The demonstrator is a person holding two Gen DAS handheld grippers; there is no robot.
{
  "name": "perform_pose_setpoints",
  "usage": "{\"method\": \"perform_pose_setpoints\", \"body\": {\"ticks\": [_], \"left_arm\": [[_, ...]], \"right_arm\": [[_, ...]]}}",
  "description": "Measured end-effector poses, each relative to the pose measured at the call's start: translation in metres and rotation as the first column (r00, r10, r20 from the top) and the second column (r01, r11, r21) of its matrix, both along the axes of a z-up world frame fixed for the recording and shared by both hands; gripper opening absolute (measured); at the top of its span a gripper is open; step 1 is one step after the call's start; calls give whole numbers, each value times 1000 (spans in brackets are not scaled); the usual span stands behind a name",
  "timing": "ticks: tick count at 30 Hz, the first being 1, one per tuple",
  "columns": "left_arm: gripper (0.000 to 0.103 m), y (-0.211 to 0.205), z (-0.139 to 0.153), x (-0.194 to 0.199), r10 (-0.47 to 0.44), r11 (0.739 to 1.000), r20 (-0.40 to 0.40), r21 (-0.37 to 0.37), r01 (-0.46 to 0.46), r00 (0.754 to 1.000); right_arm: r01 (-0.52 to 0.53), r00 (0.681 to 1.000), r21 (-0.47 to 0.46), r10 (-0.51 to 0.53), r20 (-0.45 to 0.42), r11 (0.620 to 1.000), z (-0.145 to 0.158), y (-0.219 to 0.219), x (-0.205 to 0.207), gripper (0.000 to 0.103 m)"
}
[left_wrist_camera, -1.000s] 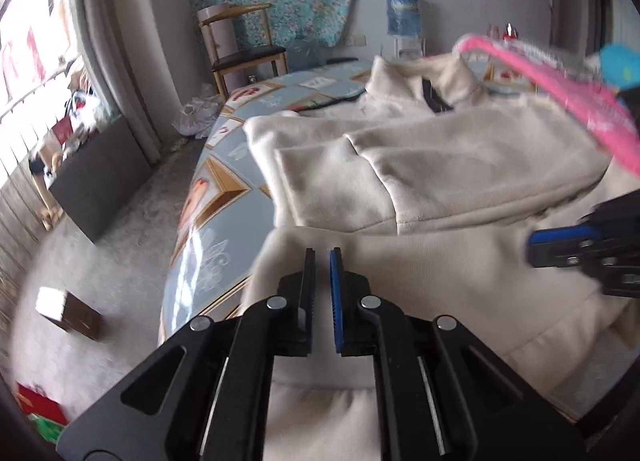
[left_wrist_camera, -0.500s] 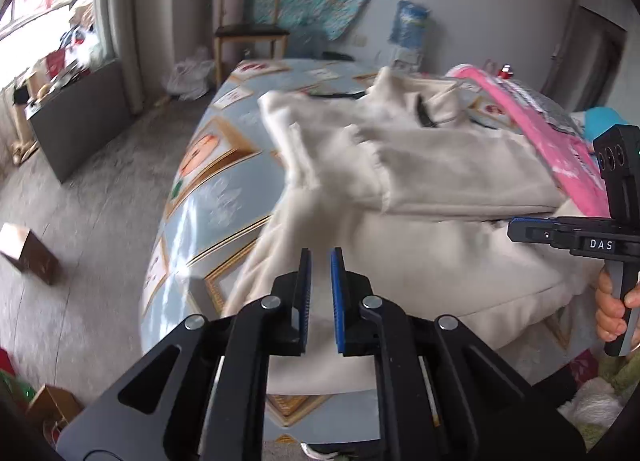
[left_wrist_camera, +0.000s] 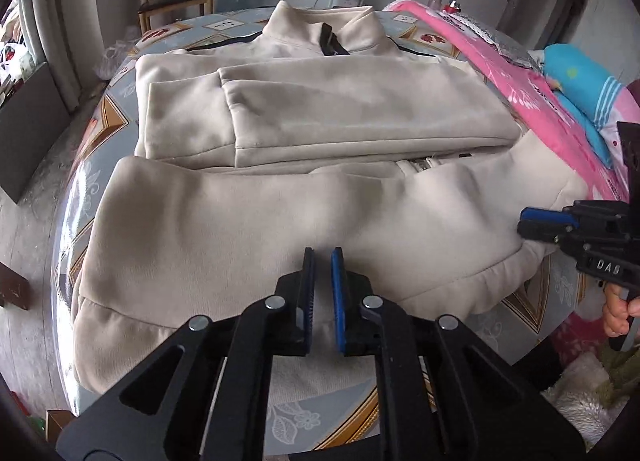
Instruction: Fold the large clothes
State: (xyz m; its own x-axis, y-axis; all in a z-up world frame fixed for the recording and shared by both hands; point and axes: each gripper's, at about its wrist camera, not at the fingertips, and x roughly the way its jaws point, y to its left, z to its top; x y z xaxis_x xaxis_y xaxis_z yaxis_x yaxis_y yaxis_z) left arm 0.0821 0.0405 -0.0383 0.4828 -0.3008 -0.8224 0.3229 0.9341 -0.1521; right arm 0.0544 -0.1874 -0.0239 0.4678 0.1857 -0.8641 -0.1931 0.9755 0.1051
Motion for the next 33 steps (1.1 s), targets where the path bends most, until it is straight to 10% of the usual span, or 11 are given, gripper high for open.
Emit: {"method": "perform_pose_setpoints", "body": {"ticks": [8, 13, 18, 26, 33], "left_arm": [[9, -2, -4, 13, -2, 1000, -22, 3, 2, 1000], [12, 11, 5, 22, 2, 998, -69, -70, -7, 998], [35, 22, 34, 51, 13, 992, -49, -123, -19, 999], [67, 12, 85, 178, 82, 981, 0, -175, -81, 997], [69, -35, 77, 324, 151, 983, -35, -103, -154, 988]], "right_arm": [[-270, 961, -71, 273, 35, 960, 3, 61, -18, 31], [-151, 988, 60, 148, 42, 987, 21, 18, -5, 44], [-46, 996, 207, 29, 82, 977, 61, -34, 24, 67], [127, 992, 306, -127, -22, 944, 88, -83, 180, 67], [222, 970, 215, -194, -144, 951, 51, -71, 345, 67]]}}
